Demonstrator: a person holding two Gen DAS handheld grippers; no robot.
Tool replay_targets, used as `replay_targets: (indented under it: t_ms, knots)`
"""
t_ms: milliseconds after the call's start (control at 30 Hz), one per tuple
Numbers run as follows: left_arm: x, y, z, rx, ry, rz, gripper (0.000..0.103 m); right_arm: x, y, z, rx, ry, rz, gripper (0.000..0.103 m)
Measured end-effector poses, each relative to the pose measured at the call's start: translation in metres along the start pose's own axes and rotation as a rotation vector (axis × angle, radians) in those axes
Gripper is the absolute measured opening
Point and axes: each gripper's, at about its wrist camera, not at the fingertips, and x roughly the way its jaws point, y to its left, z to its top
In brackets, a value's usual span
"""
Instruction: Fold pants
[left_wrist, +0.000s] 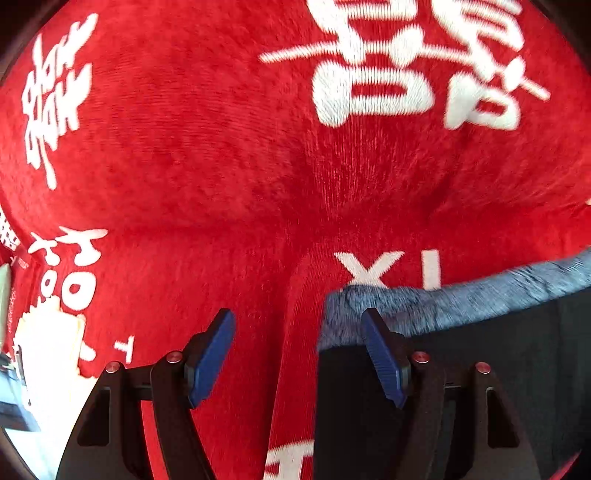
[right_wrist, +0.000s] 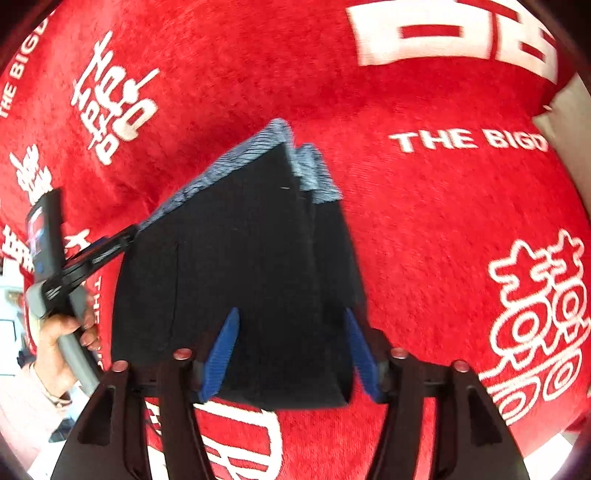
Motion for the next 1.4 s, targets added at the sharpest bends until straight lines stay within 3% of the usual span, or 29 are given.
replay_targets:
  t_ms: [67, 267, 367, 500, 567, 700, 800, 933, 967, 1000, 1100, 1400]
  knots:
    - [-0.021, 0.006, -0.005, 0.023, -0.001, -0.022, 0.072, -0.004, -0.008, -0.003, 0.037, 0.003, -0.018, 0.079]
    - [-0.051, -0.001, -0.039, 0.089, 0.057, -0.114, 0.072, -0.011, -0.022, -0.009, 0.106, 0.017, -0.099, 0.081]
    - [-0.055, -0.01, -0.053, 0.093, 0.112, -0.167, 0.072, -0.012, -0.013, -0.011, 0.077, 0.021, -0.136, 0.084]
    - [-0.05, -0.018, -0.061, 0.066, 0.125, -0.174, 0.072, -0.011, 0.014, -0.011, 0.003, 0.005, -0.17, 0.085]
    - [-0.044, -0.016, -0.059, 0.05, 0.131, -0.175, 0.078, -0.021, 0.017, -0.013, -0.018, -0.024, -0.154, 0.085]
    - [-0.038, -0.012, -0.057, 0.025, 0.137, -0.177, 0.081, -0.04, 0.034, -0.01, -0.024, -0.103, 0.001, 0.087]
    - [-0.038, -0.013, -0.058, 0.034, 0.128, -0.177, 0.081, -0.025, 0.045, -0.008, -0.042, -0.037, 0.071, 0.088]
    - [-0.034, -0.01, -0.058, 0.018, 0.14, -0.194, 0.081, 0.014, 0.043, -0.019, -0.073, 0.058, -0.038, 0.09]
    - [-0.034, -0.01, -0.059, 0.016, 0.137, -0.193, 0.081, 0.018, 0.042, -0.02, -0.083, 0.061, -0.055, 0.095]
    - [-0.028, -0.004, -0.058, 0.015, 0.134, -0.193, 0.081, 0.021, 0.041, -0.021, -0.092, 0.062, -0.066, 0.103]
    - [-0.024, -0.001, -0.06, 0.012, 0.132, -0.189, 0.086, 0.036, 0.034, -0.025, -0.068, 0.112, -0.058, 0.103]
    - [-0.021, -0.002, -0.059, 0.019, 0.134, -0.188, 0.086, 0.045, 0.027, -0.03, -0.048, 0.121, -0.035, 0.103]
